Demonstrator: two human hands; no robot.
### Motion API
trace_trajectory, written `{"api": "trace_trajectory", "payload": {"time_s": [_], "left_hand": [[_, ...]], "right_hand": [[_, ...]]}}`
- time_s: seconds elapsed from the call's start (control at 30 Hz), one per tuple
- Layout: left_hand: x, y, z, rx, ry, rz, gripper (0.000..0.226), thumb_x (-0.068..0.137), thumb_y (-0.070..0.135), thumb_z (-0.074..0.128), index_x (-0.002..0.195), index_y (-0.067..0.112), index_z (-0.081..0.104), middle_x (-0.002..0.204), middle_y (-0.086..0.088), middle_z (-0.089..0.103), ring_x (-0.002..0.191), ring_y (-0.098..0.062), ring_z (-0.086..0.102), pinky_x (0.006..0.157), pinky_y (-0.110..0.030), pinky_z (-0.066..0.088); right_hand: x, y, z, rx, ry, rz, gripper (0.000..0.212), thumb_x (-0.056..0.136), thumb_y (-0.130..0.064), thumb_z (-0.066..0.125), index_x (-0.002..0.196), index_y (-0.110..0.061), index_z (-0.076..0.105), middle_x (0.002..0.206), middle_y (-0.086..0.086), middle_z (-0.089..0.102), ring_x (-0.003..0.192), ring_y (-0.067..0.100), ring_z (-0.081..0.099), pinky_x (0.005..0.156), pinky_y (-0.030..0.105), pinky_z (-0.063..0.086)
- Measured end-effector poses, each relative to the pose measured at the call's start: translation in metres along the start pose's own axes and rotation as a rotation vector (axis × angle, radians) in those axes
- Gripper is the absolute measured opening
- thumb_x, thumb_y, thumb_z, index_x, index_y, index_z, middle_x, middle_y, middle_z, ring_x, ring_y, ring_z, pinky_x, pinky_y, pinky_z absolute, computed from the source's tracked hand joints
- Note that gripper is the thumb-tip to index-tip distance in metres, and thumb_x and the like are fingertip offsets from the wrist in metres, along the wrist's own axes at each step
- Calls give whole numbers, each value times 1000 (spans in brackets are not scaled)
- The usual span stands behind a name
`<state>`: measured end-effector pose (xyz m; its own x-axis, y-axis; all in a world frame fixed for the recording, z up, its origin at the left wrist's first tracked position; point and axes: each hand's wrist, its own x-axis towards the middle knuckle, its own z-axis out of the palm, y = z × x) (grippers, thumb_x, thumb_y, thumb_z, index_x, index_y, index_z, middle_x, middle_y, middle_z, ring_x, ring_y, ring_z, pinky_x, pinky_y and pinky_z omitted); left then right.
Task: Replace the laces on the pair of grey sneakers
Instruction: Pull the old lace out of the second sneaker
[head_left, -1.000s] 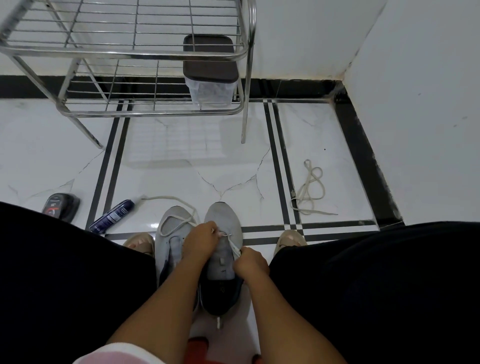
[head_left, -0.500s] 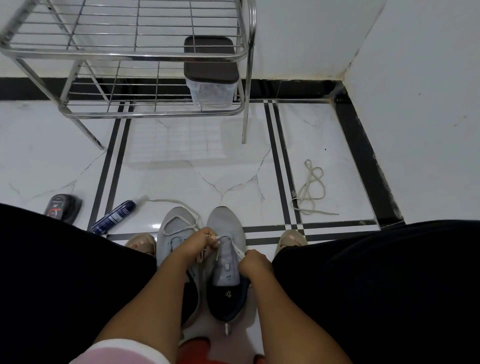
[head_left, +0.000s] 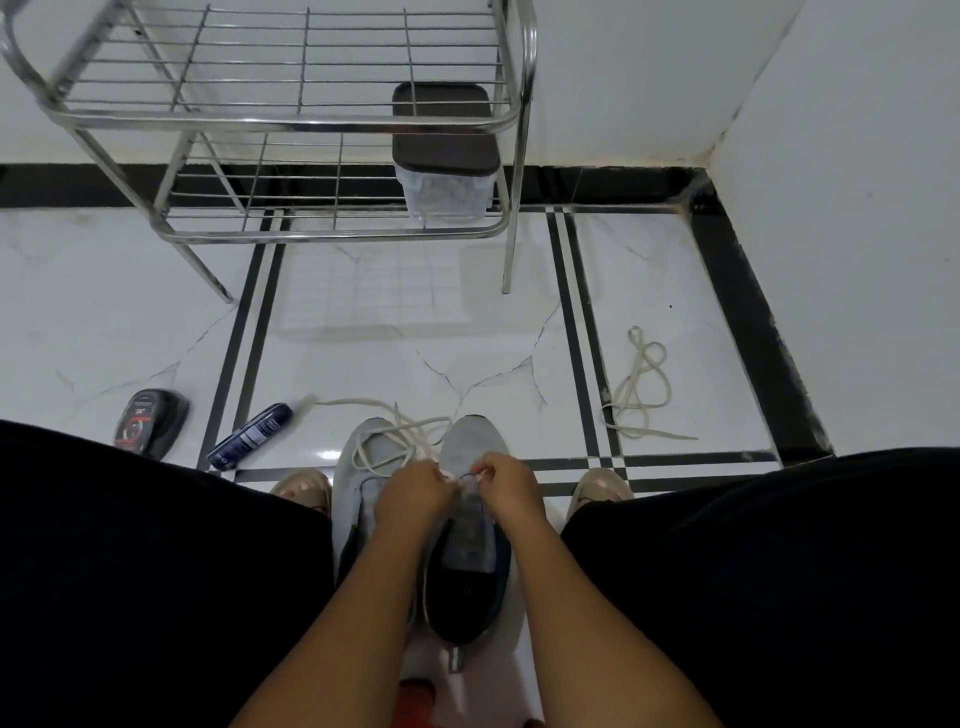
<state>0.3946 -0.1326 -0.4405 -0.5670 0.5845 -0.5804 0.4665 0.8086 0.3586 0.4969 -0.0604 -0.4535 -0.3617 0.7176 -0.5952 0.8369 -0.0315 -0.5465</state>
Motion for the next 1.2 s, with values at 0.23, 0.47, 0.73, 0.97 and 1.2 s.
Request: {"api": "trace_trajectory", "payload": {"time_s": [0.23,0.47,0.73,0.97,1.2], "left_hand": [[-12,-8,17,123,13,43,26,93,24,44,93,9,65,98,-9,68,90,-24,64,64,-27,39],[-13,-15,36,293,132,92,27,99,15,38,100,11,65,102,-6,67,91,-19,65,66,-26,41],[-14,-28,40,201,104,16,24,98,21,41,106,15,63,105,-5,66,92,-21,65,65,-26,39],[-7,-29,30,-46,75,-58,24,93,23,47,83,13,66,90,-7,69,84,-23,63,61,-25,36],[-5,-28,29,-60,69,-77,24,92,21,47,85,12,67,90,-8,69,86,-24,64,62,-26,38]], "right_hand": [[16,-1,23,-288,-61,-212,28,88,-9,54,103,-26,70,113,5,60,105,27,57,85,31,47],[20,-5,19,79,31,13,23,92,-6,44,76,-13,59,97,8,62,93,25,58,75,28,43],[34,-53,-62,625,128,94,17,92,-3,48,87,-14,62,85,7,69,75,16,65,72,30,52],[17,-17,21,-162,-136,120,8,84,-24,65,83,-17,68,95,9,65,94,26,63,70,26,45],[12,-7,36,-12,-5,-16,23,88,-18,60,68,-30,58,98,1,66,86,20,59,67,26,43]]}}
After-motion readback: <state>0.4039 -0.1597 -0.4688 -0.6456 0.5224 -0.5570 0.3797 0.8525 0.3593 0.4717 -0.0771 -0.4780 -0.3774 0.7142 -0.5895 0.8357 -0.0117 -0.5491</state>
